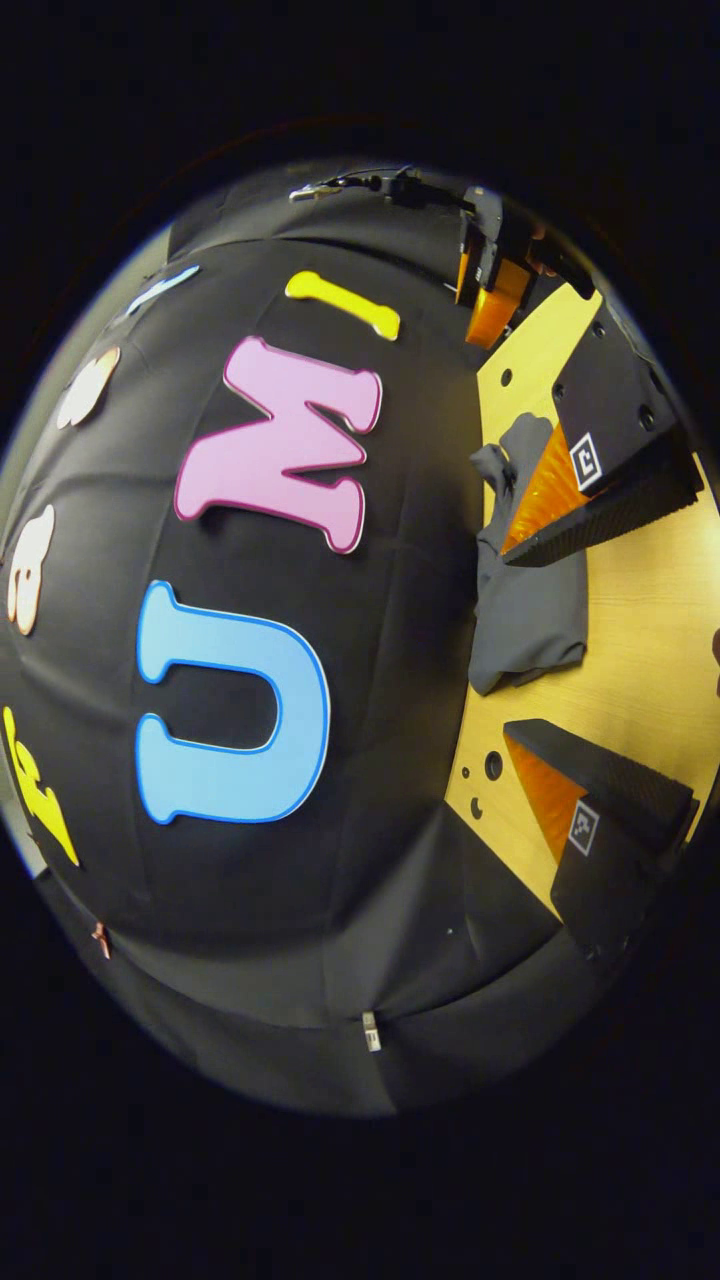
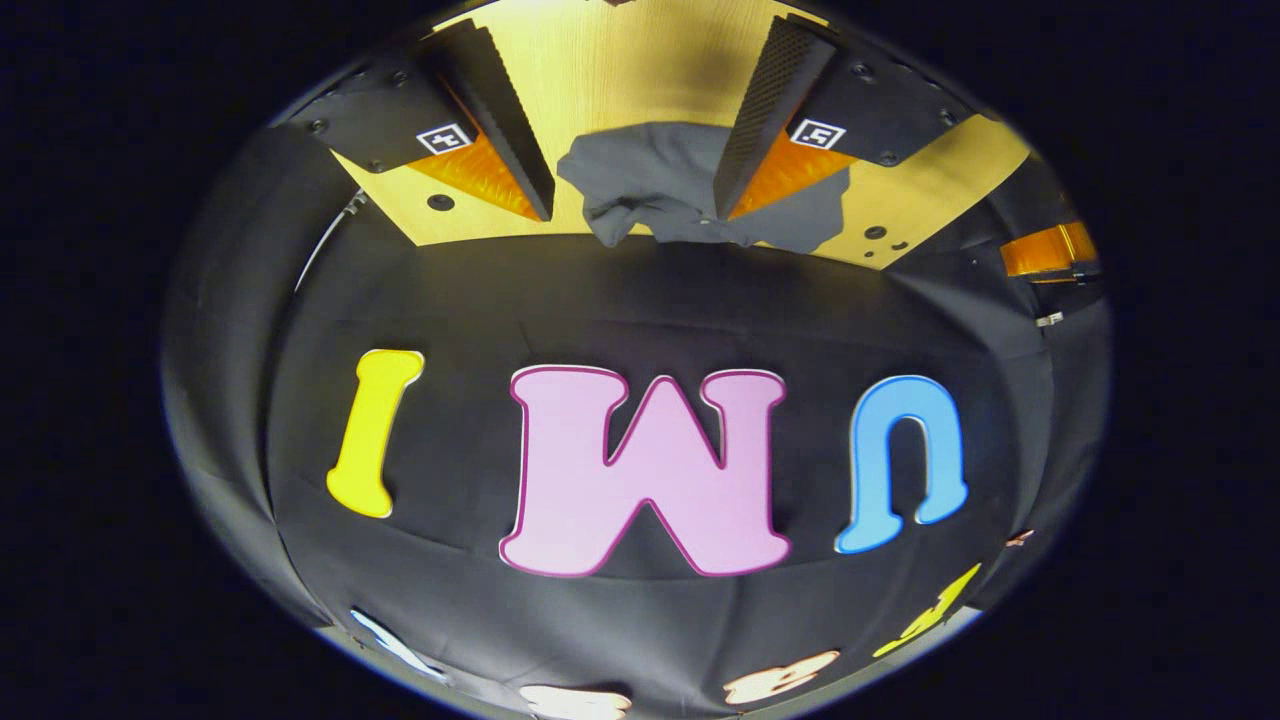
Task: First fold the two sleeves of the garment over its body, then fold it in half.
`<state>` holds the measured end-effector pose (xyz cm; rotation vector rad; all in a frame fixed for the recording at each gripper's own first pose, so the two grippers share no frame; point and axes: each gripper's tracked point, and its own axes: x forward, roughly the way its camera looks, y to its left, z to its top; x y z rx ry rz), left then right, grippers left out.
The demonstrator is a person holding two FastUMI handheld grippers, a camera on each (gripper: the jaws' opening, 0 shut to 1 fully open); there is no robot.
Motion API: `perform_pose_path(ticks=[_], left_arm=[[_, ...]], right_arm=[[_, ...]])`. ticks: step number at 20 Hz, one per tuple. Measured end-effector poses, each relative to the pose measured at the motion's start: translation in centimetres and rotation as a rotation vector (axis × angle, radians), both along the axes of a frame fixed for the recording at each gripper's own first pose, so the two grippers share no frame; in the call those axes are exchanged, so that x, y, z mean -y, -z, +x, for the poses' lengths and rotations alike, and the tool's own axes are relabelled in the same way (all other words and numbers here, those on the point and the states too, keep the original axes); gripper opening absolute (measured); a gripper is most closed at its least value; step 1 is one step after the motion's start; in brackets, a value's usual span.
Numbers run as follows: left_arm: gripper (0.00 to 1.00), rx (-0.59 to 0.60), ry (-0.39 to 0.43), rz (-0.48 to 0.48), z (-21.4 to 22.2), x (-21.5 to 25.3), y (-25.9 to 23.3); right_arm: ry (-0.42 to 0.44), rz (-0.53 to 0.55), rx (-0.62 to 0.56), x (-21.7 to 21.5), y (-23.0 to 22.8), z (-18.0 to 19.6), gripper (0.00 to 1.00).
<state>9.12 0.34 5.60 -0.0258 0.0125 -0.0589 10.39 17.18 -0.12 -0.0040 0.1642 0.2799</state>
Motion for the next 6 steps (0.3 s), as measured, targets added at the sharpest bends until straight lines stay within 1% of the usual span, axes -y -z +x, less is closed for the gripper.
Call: perform_pose_path(ticks=[3,6], left_arm=[[0.96,0.002,0.019,-0.033,-5.0,0.5,1.4],[0.96,-0.008,0.047,-0.123,-10.0,0.7,2.7]], right_arm=[[-0.04,0.013,-0.01,-0.2,0.5,-5.5,0.99],[-0.08,-0.031,-0.026,0.2,1.6,-9.8,0.97]])
